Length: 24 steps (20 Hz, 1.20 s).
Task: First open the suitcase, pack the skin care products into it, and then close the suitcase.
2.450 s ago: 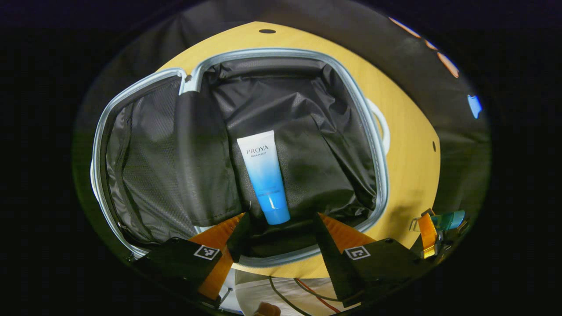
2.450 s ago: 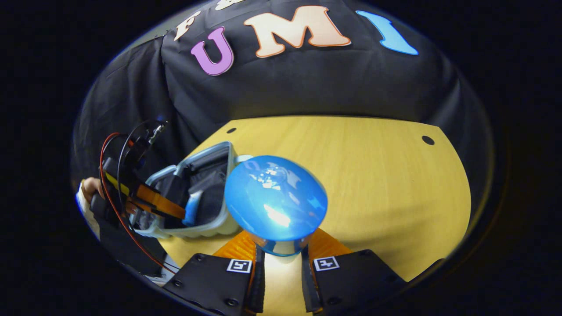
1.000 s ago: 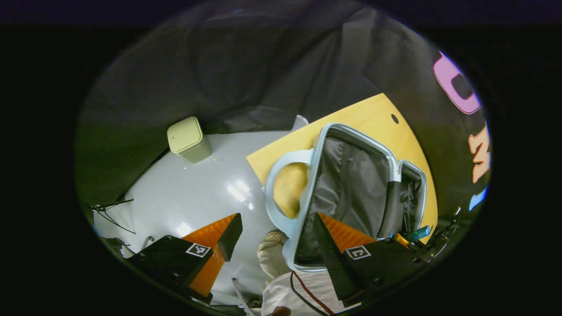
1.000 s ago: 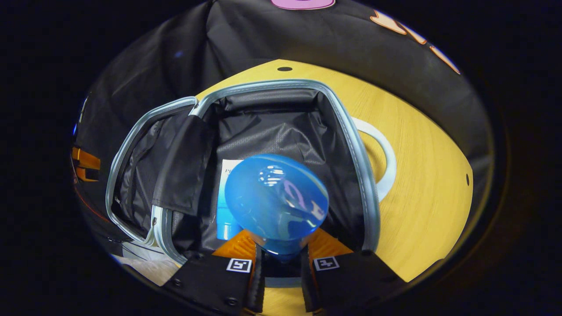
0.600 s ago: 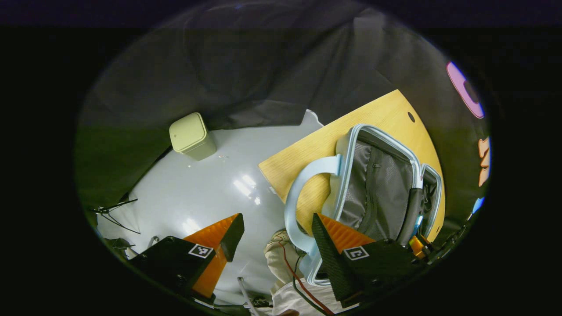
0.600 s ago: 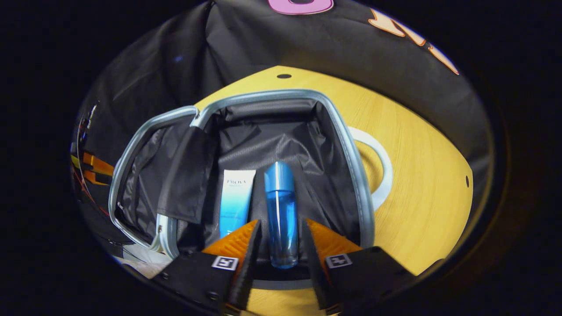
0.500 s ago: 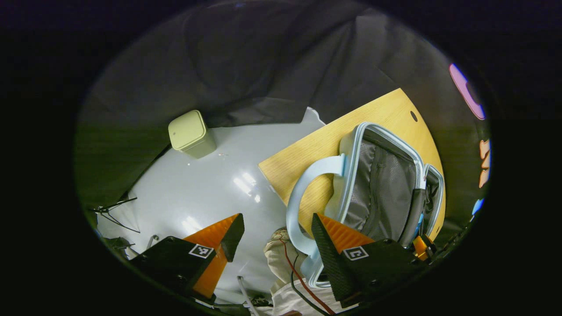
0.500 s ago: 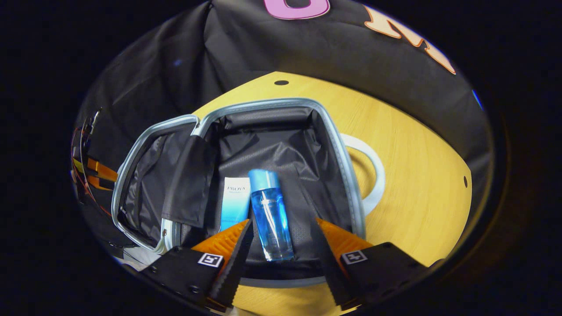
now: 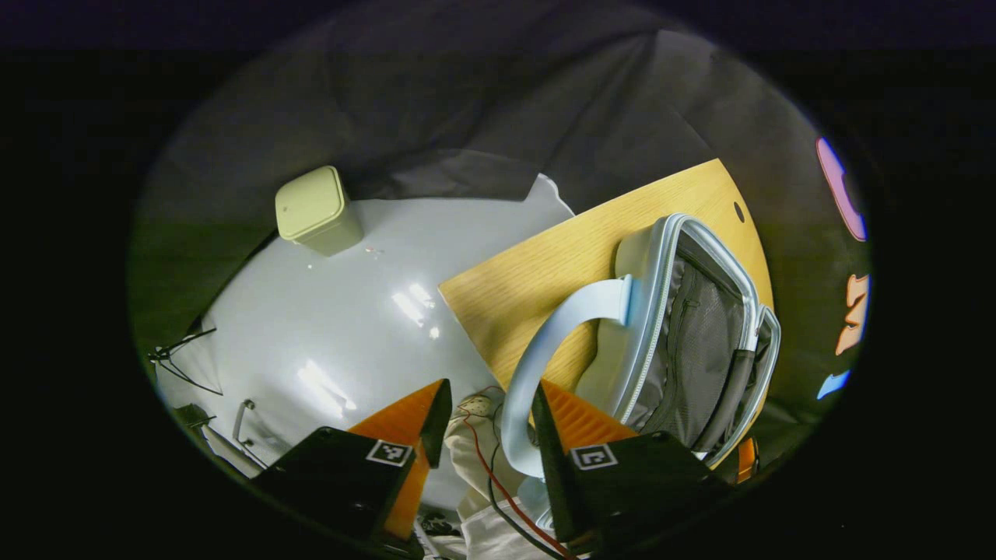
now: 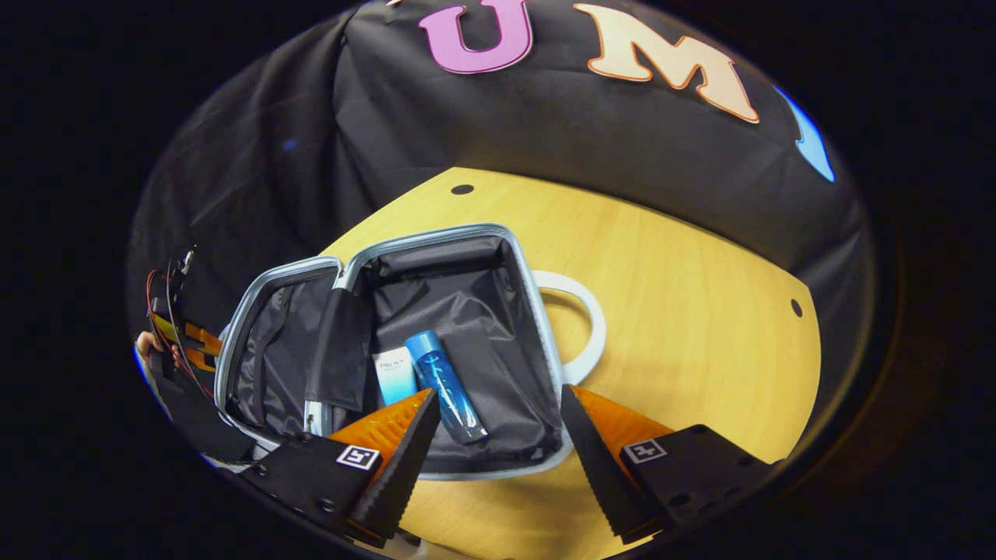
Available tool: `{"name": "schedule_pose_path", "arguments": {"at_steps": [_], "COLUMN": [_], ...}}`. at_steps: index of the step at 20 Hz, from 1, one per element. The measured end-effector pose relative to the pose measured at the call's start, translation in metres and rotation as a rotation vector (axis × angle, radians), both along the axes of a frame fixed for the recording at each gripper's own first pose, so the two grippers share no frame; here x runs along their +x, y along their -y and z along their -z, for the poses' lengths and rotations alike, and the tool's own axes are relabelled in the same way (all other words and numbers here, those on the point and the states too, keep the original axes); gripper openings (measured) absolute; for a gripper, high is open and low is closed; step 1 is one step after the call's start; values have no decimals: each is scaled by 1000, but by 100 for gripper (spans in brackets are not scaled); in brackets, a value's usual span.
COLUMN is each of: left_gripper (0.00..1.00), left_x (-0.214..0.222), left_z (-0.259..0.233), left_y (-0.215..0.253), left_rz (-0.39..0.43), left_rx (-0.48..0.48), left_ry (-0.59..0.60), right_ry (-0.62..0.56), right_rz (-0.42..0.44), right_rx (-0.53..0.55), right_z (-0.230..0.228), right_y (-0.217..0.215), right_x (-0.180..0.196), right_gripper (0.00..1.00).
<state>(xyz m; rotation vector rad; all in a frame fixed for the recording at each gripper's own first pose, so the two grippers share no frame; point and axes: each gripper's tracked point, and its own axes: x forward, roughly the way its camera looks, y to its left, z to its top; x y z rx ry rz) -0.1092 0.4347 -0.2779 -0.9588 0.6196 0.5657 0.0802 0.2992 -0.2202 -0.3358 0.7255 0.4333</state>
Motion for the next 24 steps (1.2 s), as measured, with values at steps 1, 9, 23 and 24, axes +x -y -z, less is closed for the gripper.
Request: {"name": "schedule_pose_path", "arguments": {"at_steps": [1,9,23,24], "left_gripper": [55,13,3,3], "left_x": [5,8,-5,-8], "left_z": [-2,2,-107,-120], "left_y": [6,8,45,49], "left_rz": [12,20,42,39], "left_rx": [-15,-6,23,33], "left_ry": [19,15,265,289], "right_ry": [7,-8,-35,-36], "right_rz": [14,35,14,15], "right_rx": [-7,25,69,77], "right_z": [-1,5,6,4], "right_y": [6,5,9,12], "right_x": [1,-18,-29,-28], "right_gripper": [97,94,97,97]}}
